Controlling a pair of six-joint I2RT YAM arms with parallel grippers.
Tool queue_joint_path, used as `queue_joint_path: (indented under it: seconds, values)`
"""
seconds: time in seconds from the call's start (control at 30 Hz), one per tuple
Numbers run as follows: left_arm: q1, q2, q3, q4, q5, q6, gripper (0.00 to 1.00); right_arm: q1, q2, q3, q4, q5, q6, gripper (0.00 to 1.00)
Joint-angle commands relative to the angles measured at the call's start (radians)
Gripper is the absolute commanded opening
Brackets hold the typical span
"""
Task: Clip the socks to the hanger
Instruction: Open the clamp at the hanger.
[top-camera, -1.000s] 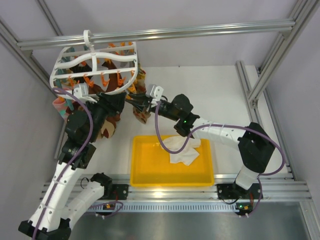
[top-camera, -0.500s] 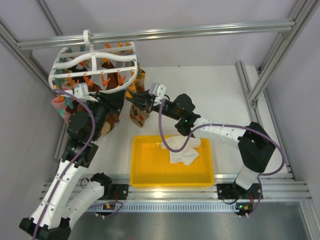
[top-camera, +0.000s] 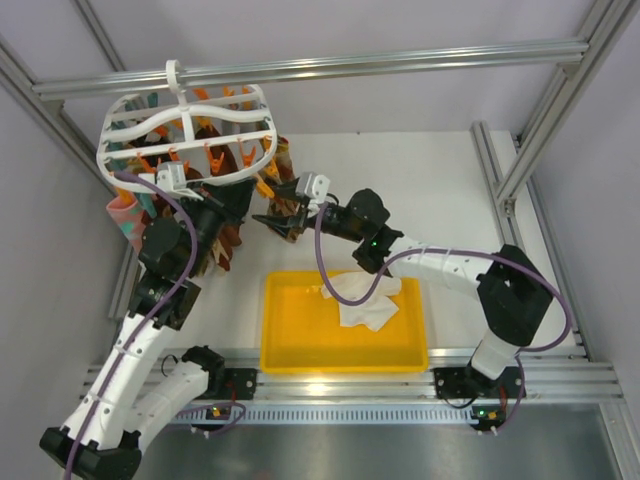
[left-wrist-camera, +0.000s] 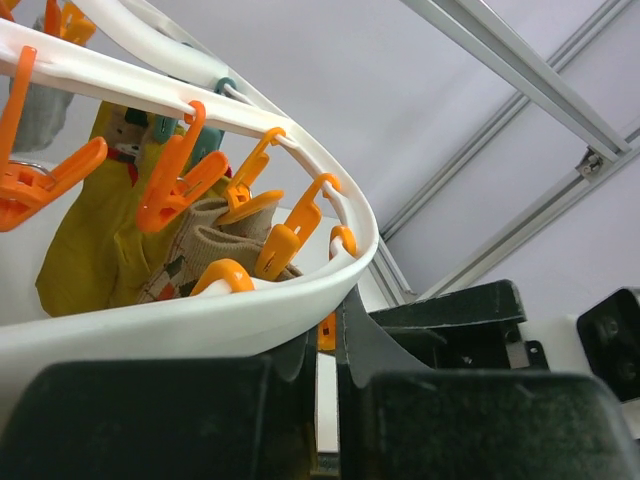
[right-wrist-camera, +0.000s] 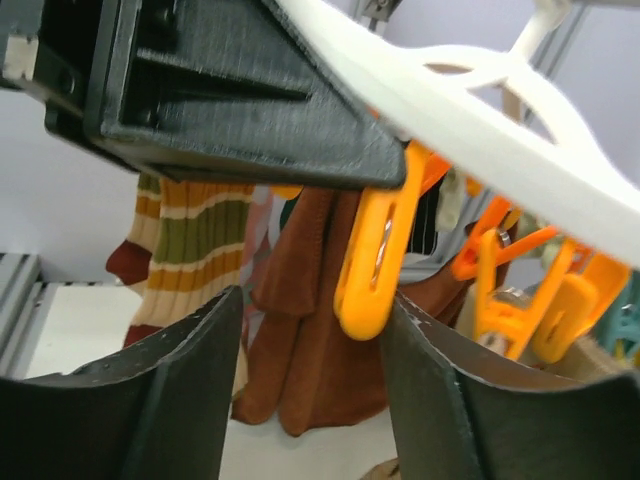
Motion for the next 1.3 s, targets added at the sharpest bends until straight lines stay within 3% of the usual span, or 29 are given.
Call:
queue_joint_path:
  seconds: [0.0,0.13,0.47,0.57,0.73,0.9,1.27]
  values:
    - [0.015,0.03,0.005,0.021,-0.063,0.033,0.0,-0.011,-0.069,-0.017,-0.052,-0.053,-0.011,0.57]
    - [0.015,0.013,-0.005,0.009,-0.063,0.041,0.0,-0.052,-0.109,-0.044,-0.164,-0.045,-0.011,0.65]
    - [0.015,-0.011,-0.018,0.002,-0.052,0.053,0.0,-0.179,-0.243,-0.081,-0.575,-0.124,-0.04,0.71]
    - [0.015,-0.016,-0.02,0.001,-0.048,0.056,0.0,-0.195,-0.25,-0.057,-0.577,-0.157,-0.016,0.69]
    - [0.015,-0.013,-0.023,0.004,-0.043,0.059,0.0,-0.164,-0.173,0.124,-0.586,-0.211,0.088,0.59]
    - [0.015,-0.01,-0.02,0.001,-0.039,0.058,0.0,-0.12,-0.084,0.276,-0.584,-0.194,0.119,0.57]
    - [0.015,-0.003,-0.012,0.002,-0.026,0.05,0.0,-0.072,0.002,0.38,-0.618,-0.191,0.093,0.5]
